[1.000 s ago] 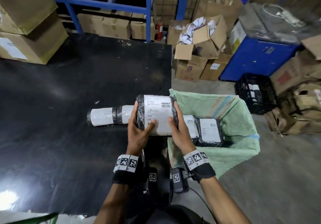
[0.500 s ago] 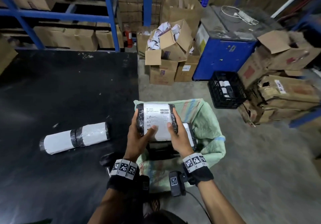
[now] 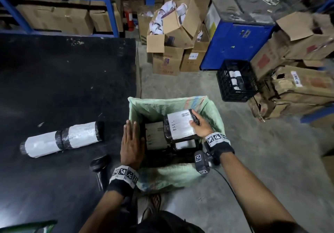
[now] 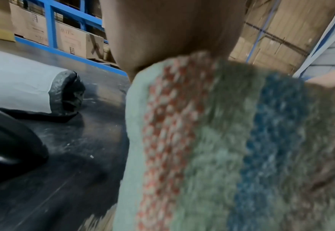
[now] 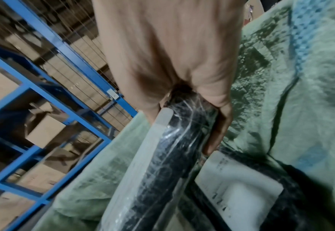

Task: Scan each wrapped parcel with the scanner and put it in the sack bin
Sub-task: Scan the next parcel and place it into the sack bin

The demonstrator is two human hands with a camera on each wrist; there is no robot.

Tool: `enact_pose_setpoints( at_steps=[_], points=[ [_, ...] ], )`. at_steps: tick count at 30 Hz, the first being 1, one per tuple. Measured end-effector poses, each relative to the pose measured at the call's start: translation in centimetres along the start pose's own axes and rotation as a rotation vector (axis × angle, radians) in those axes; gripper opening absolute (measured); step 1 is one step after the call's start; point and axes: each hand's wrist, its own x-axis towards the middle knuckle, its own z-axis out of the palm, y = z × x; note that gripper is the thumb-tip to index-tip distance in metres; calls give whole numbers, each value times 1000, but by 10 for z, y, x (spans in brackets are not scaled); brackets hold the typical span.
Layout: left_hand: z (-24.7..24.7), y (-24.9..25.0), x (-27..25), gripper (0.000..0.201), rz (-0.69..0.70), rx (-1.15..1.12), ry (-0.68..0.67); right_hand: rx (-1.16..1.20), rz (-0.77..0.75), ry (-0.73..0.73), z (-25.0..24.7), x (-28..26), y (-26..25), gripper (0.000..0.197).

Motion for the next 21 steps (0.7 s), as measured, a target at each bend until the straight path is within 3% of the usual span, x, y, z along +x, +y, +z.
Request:
enact_pose_setpoints(
  at_steps=[3,7,13,21],
  points=[
    [6,-7,0,65,19,-5,-2,-88,37,-2,-6,19,8,61],
    [6,-11,-1,74,10,-12,-8,-45,66,-9,-6,37,24,64],
    [7,-11,-3,74,17,-42,13,-9,17,40,2,46,53,65],
    [2,-13,-3,103,-14,-72,11,-96,33,35,11,55,65,61]
  ],
)
